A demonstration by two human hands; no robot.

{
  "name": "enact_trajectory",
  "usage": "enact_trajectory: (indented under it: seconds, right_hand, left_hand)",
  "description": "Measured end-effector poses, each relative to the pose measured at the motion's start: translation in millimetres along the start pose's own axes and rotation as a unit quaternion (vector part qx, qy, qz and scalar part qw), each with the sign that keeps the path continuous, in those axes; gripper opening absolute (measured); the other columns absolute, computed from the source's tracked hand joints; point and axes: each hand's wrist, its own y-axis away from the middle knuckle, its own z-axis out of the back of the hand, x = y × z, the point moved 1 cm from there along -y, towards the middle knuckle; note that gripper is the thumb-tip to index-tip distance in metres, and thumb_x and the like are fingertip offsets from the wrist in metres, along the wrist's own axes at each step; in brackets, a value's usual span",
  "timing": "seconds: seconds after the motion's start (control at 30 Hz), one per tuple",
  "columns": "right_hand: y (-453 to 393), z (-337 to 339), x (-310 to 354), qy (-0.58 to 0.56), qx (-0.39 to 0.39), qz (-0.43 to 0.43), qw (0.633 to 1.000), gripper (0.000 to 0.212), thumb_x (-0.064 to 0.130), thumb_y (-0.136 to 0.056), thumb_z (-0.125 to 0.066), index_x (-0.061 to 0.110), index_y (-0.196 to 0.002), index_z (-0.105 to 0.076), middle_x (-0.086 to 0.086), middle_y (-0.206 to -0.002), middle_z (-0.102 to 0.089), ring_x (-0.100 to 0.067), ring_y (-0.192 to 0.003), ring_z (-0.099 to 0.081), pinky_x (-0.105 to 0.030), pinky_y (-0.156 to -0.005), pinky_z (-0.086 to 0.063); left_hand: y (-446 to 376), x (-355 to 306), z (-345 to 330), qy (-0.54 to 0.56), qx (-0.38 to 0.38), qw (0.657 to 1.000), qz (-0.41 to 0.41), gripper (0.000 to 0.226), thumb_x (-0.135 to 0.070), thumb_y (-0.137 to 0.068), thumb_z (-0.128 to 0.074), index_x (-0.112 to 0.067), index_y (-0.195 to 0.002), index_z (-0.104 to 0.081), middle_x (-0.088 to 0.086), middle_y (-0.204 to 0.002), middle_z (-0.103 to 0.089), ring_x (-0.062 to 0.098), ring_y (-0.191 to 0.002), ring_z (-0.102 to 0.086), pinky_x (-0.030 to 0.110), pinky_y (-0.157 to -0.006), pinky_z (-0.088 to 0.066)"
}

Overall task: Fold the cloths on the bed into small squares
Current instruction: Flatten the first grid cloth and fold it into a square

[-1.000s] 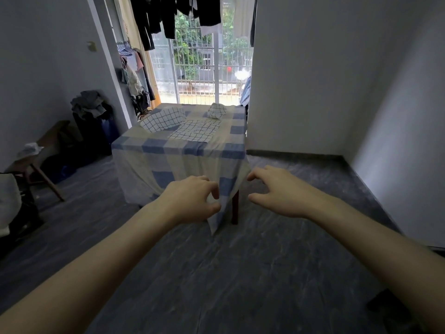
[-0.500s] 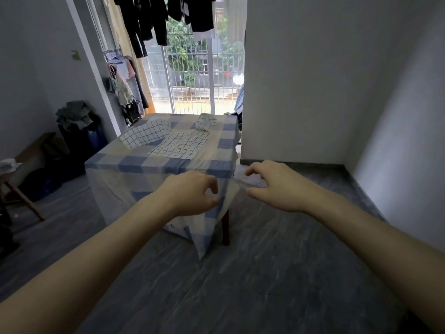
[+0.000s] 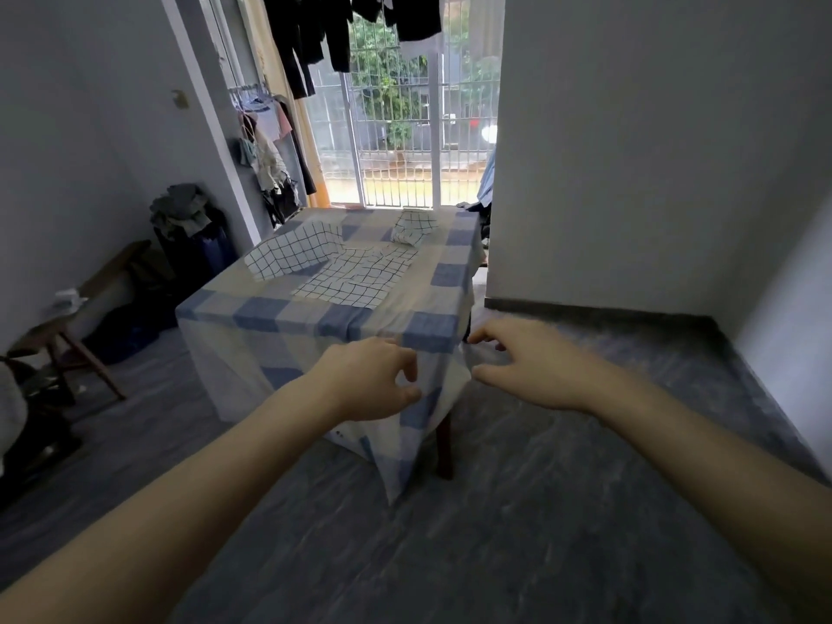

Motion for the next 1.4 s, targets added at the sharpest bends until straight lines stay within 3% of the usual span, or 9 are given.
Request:
enact_trajectory:
  seconds: [0.2,0.3,0.53,0.7,0.9,1.3,1.4]
  right_hand:
    - [-62,-14,-23,-0.007,0.021,0.004,1.000,0.045,0.042,-0.086,-0.061,0.030,-0.128,-0.051,0.002,-0.133,-0.052,-0.016,-0.117,-0.052,-0.035,-0.096,-0.047]
    - [-99,-14,-34,-0.003,0.024,-0.004,1.000,0.043,0.039,-0.087,-0.061,0.028,-0.127,-0.053,0.001,-0.131,-0.053,-0.016,-0.118,-0.052,-0.036,-0.098,-0.047]
    - [-203,-7,-46,0.010,0.035,-0.012,0.999,0.045,0.043,-0.087,-0.061,0.027,-0.128,-0.053,0.004,-0.130,-0.053,-0.016,-0.119,-0.050,-0.034,-0.097,-0.046]
    - [-255,-18,-56,0.001,0.068,-0.031,0.997,0.044,0.040,-0.088,-0.060,0.026,-0.129,-0.051,0.001,-0.131,-0.052,-0.018,-0.119,-0.051,-0.032,-0.094,-0.046]
    - [-294,-30,-71,0.002,0.086,-0.056,0.995,0.045,0.041,-0.088,-0.060,0.027,-0.130,-0.050,0.000,-0.132,-0.051,-0.018,-0.119,-0.051,-0.040,-0.098,-0.048]
    - [-411,-66,-92,-0.013,0.128,-0.013,0.992,0.045,0.039,-0.091,-0.056,0.026,-0.133,-0.048,0.000,-0.136,-0.050,-0.019,-0.122,-0.048,-0.039,-0.104,-0.041]
    - [-448,-84,-104,-0.034,0.125,-0.014,0.991,0.045,0.042,-0.090,-0.056,0.028,-0.132,-0.047,0.002,-0.135,-0.050,-0.017,-0.120,-0.048,-0.036,-0.102,-0.041]
  left_hand:
    - [-53,39,-5,-0.013,0.016,0.999,0.027,0.029,-0.052,-0.092,-0.051,-0.034,-0.114,-0.059,-0.012,-0.121,-0.055,0.006,-0.100,-0.051,0.030,-0.080,-0.046]
    - [-88,63,-6,-0.013,0.023,0.999,0.036,0.031,-0.052,-0.091,-0.051,-0.034,-0.115,-0.058,-0.010,-0.123,-0.055,0.011,-0.109,-0.054,0.034,-0.085,-0.048]
    - [-176,120,-1,0.012,0.031,0.999,0.029,0.032,-0.051,-0.091,-0.051,-0.033,-0.115,-0.059,-0.008,-0.122,-0.056,0.014,-0.110,-0.055,0.044,-0.093,-0.049]
    - [-229,163,-7,0.016,0.049,0.998,0.023,0.035,-0.055,-0.088,-0.048,-0.031,-0.111,-0.061,-0.006,-0.120,-0.060,0.016,-0.107,-0.057,0.043,-0.092,-0.049]
    - [-266,181,-17,0.006,0.079,0.997,0.006,0.035,-0.054,-0.091,-0.047,-0.033,-0.116,-0.059,-0.007,-0.123,-0.057,0.016,-0.110,-0.056,0.039,-0.090,-0.049]
    - [-338,249,-43,-0.007,0.124,0.991,0.047,0.034,-0.051,-0.091,-0.050,-0.031,-0.116,-0.060,-0.006,-0.125,-0.052,0.017,-0.116,-0.049,0.040,-0.094,-0.046]
    - [-370,269,-36,-0.043,0.124,0.989,0.061,0.033,-0.048,-0.092,-0.048,-0.031,-0.118,-0.059,-0.008,-0.130,-0.049,0.017,-0.120,-0.046,0.034,-0.085,-0.042]
